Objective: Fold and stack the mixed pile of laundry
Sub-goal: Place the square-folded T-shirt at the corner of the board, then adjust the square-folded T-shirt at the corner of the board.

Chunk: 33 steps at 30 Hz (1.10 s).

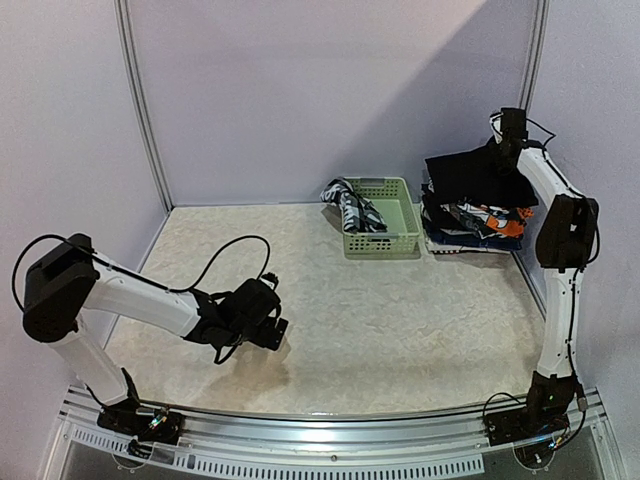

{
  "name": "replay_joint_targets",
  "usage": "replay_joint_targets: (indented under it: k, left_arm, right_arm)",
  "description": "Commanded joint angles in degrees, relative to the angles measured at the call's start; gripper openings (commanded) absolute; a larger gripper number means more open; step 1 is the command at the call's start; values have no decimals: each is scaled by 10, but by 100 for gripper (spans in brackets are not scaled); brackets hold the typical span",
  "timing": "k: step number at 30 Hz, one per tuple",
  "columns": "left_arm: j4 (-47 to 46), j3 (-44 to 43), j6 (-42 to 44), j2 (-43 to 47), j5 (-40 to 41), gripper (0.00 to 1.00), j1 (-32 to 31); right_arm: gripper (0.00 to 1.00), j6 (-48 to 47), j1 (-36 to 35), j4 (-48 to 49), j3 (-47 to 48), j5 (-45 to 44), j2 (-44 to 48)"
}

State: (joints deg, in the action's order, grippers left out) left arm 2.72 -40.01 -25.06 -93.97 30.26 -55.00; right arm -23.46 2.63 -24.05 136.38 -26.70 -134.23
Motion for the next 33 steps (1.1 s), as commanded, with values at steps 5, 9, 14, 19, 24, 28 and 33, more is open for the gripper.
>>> replay_joint_targets:
  k: [5, 9, 14, 19, 24, 28, 33]
  left_arm:
    - [7, -25, 8, -23, 14, 99, -10]
    - [8, -33, 9, -31, 15, 100, -10]
    - [9, -35, 7, -36, 15, 100, -10]
    - [10, -31, 2, -28, 16, 100, -10]
    - [3, -18, -3, -20, 16, 100, -11]
    - [-6, -10, -5, -15, 14, 100, -12]
    - [-17, -6, -3, -9, 5, 100, -17]
  right_arm:
    - [0, -32, 16, 69, -8, 6, -30]
    - [0, -40, 16, 88, -7, -1, -41]
    - [76, -47, 16, 110, -8, -32, -54]
    - [99, -15, 15, 114, -10, -57, -44]
    - [99, 27, 7, 103, -37, -54, -7]
    - [99, 69, -10, 108, -122, -7, 54]
    - [95, 166, -16, 94, -192, 101, 129]
